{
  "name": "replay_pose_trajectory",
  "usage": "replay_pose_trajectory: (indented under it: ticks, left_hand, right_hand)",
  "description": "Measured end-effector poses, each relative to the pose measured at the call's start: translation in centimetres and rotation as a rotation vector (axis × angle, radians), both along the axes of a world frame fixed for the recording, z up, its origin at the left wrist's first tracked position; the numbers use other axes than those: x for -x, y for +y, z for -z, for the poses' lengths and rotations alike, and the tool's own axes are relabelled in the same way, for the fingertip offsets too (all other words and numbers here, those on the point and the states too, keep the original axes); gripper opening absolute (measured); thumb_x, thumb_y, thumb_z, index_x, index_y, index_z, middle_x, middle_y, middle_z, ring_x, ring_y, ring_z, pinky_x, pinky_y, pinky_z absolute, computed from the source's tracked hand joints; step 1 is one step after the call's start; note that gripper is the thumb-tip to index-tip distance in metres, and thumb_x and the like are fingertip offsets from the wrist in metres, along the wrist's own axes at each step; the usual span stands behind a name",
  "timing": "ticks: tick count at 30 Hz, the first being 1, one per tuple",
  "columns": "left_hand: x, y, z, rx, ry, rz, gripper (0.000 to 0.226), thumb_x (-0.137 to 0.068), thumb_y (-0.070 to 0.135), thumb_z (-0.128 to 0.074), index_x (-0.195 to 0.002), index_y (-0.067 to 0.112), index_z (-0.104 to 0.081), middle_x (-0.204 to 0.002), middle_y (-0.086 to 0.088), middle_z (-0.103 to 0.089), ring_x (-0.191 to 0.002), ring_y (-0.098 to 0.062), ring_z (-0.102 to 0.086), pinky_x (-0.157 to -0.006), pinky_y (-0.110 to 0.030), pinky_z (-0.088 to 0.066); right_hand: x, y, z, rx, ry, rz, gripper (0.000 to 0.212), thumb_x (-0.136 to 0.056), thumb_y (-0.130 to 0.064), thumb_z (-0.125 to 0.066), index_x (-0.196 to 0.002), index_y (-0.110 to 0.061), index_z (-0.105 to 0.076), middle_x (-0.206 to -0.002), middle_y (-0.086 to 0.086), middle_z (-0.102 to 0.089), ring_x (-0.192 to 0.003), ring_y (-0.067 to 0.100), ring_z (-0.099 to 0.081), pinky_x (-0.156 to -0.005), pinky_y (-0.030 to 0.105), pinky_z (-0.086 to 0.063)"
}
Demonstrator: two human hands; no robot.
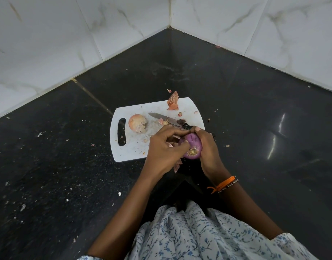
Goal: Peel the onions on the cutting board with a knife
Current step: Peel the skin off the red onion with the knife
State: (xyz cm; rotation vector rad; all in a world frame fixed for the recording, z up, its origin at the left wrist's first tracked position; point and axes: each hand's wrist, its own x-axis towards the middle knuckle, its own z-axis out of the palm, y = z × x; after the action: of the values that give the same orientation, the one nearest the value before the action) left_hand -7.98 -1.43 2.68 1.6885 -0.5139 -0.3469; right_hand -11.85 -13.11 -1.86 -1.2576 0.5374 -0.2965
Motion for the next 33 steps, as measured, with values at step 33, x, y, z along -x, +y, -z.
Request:
replay_pose_trajectory:
  ticks: [33]
  left_hand:
    - [-0.3,0.7,0.7,0.028,-0.221,-0.034,0.020,-0.074,0.002,-0.076,-0.090,0.014,-0.072,-0.084,0.005,-0.066,-0.079,-0.003,-0.063,-0.070,-0.014,-0.051]
  right_hand:
    - [-0.4,-0.6,2.2,0.075,0.056,0.031,0.032,-0.097,-0.029,-0.045,-0.104,-0.003,-0.063,-0.087,0.009,-0.064,-0.080,0.004,-0.066,-0.073,0.020,-0.054]
